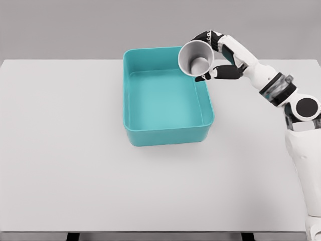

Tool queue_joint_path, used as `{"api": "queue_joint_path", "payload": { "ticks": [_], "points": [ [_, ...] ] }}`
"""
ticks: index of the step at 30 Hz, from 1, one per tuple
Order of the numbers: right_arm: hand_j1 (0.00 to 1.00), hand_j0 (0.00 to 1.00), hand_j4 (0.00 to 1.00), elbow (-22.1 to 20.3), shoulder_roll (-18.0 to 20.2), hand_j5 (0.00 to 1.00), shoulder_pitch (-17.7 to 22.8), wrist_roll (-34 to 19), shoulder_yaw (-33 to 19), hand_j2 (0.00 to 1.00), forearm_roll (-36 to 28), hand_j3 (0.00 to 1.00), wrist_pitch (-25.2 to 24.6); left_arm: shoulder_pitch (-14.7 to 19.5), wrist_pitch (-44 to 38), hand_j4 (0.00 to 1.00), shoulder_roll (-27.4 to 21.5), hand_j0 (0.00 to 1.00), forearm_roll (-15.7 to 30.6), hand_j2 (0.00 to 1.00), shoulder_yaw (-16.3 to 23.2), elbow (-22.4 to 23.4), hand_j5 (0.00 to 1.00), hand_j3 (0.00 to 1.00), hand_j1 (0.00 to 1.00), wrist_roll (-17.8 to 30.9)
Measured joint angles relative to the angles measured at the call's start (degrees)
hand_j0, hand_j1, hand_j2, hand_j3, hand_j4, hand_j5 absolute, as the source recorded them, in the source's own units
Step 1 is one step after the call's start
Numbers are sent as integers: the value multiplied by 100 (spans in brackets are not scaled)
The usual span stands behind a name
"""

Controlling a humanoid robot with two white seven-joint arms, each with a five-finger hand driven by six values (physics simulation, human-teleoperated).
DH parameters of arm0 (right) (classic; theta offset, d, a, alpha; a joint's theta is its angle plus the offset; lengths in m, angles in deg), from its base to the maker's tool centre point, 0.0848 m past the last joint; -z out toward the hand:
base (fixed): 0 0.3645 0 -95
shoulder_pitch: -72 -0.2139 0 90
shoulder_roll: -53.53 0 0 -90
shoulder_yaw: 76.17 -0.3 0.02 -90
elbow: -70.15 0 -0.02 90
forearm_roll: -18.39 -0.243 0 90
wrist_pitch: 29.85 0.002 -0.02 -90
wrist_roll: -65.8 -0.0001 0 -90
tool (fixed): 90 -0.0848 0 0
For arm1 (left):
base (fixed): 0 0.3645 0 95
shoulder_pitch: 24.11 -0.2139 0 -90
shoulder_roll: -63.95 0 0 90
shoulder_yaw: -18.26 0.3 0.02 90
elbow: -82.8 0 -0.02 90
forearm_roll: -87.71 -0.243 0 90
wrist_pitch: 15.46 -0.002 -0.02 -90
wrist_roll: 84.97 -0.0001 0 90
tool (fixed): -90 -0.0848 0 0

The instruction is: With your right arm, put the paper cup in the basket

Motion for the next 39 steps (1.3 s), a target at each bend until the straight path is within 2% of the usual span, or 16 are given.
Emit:
{"api": "queue_joint_path", "payload": {
  "ticks": [4, 16, 23, 39],
  "points": [
    [50, 50, 50, -94, -2, 50, -176, 1, 233, 50, 195, 50, -14, 0, 0, 100, 0, 100, 0, 100, 0, -2, 100, 100, 100, 0],
    [50, 50, 50, -192, 6, 50, -193, -1, 707, 50, 727, 50, -39, 9, 0, 100, 0, 100, 0, 100, 0, -3, 100, 100, 100, 0],
    [50, 50, 50, -241, 20, 50, -395, 0, 1071, 50, 975, 50, -84, 0, 0, 100, 0, 100, 0, 100, 0, -3, 100, 100, 100, 0],
    [50, 50, 50, -220, 52, 50, -642, 0, 1589, 50, 1638, 50, -527, 0, 0, 100, 0, 100, 0, 100, 0, -2, 100, 100, 100, 0]
  ]
}}
